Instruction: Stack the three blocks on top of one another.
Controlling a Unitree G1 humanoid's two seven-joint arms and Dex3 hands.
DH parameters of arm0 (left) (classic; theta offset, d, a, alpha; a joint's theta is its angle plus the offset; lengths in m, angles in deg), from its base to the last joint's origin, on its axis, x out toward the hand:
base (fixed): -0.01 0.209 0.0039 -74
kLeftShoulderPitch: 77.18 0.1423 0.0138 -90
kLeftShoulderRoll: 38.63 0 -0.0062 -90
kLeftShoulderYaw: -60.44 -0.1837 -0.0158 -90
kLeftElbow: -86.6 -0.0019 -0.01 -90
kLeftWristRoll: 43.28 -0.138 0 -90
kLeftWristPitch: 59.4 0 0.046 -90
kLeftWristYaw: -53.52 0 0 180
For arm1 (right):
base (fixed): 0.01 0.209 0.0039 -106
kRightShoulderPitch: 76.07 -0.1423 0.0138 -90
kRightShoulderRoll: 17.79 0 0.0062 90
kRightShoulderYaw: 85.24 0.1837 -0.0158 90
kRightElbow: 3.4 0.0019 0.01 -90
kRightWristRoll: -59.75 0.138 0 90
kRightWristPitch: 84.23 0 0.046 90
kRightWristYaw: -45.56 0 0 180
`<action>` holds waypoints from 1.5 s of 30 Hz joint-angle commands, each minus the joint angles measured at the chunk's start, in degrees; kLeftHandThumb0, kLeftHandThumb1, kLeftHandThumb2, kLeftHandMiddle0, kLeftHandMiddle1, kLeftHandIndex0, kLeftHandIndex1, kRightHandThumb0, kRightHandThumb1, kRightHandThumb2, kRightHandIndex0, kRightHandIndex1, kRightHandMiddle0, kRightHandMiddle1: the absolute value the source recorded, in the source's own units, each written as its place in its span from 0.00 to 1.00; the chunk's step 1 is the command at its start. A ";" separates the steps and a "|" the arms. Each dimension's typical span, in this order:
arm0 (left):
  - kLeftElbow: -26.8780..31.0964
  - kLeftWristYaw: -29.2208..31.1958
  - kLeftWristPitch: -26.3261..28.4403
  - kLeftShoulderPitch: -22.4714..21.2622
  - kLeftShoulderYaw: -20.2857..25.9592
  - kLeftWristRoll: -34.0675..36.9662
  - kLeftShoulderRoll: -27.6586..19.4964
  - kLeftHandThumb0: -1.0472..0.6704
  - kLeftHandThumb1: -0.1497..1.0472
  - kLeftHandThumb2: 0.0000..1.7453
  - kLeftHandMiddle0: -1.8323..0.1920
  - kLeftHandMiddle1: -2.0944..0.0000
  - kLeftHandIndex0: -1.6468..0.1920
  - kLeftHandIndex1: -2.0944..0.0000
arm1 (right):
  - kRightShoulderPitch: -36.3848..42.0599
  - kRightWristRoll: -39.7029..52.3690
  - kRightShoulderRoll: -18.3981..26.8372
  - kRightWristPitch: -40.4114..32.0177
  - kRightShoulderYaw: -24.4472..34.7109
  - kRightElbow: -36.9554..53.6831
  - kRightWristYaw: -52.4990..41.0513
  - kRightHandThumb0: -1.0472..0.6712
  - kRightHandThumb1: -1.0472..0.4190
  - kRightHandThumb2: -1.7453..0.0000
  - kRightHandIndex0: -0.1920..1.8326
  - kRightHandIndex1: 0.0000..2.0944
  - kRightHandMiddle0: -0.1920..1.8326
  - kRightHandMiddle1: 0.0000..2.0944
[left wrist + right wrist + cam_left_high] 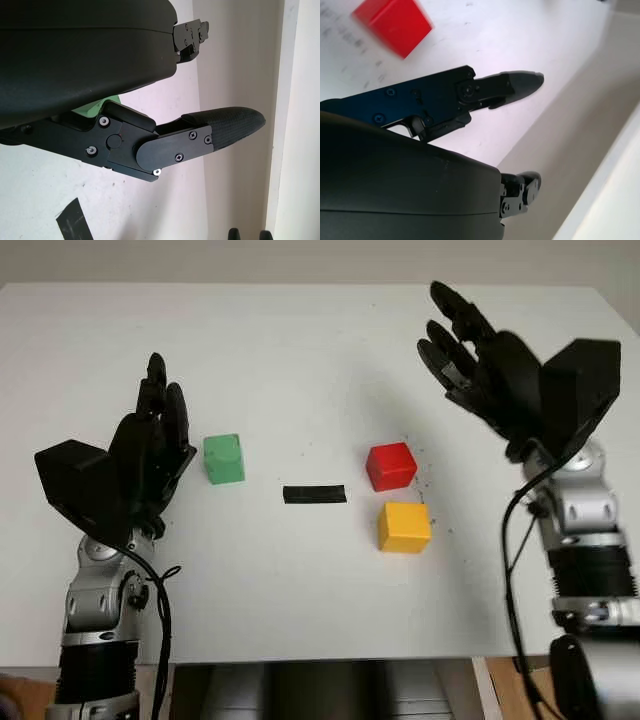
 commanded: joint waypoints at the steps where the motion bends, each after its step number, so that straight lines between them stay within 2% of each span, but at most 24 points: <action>1: 0.75 -0.09 -0.64 0.42 0.13 0.44 0.50 0.15 1.00 0.39 1.00 1.00 1.00 1.00 | -2.23 -3.11 4.19 1.56 -2.47 2.78 -2.77 0.34 0.13 0.97 0.29 0.08 0.27 0.12; 3: 0.91 -0.19 -0.58 0.53 0.16 0.54 0.59 0.15 1.00 0.39 1.00 1.00 1.00 1.00 | -2.81 -5.54 6.35 2.95 -3.68 3.60 -4.46 0.34 0.17 0.97 0.32 0.07 0.31 0.07; 9: 1.26 0.01 -0.69 0.75 0.11 0.65 0.60 0.15 1.00 0.39 1.00 1.00 1.00 1.00 | -3.68 -9.78 10.23 4.86 -6.46 5.14 -9.50 0.33 0.18 0.97 0.32 0.05 0.33 0.04; 17: 1.48 0.24 -0.30 0.57 0.06 0.53 0.26 0.15 1.00 0.39 1.00 1.00 1.00 1.00 | -2.74 -17.31 14.23 14.29 -10.99 5.55 -12.75 0.32 0.19 0.97 0.32 0.04 0.34 0.03; 22: 1.87 0.07 0.38 0.46 -0.09 0.53 0.41 0.15 1.00 0.39 1.00 1.00 1.00 1.00 | -0.88 -21.66 14.71 22.09 -12.34 4.87 -9.43 0.28 0.21 0.97 0.34 0.04 0.36 0.03; 27: 1.61 0.08 -0.07 0.35 -0.18 0.32 0.38 0.15 1.00 0.39 1.00 1.00 1.00 1.00 | 0.60 -28.27 14.24 26.26 -14.02 3.97 -4.30 0.28 0.20 0.97 0.32 0.03 0.36 0.03; 45: 1.21 0.50 -0.11 0.13 -0.04 0.39 -0.07 0.15 1.00 0.38 1.00 1.00 1.00 1.00 | 2.88 -35.19 12.81 30.57 -17.60 -2.78 3.99 0.26 0.15 0.96 0.30 0.02 0.35 0.02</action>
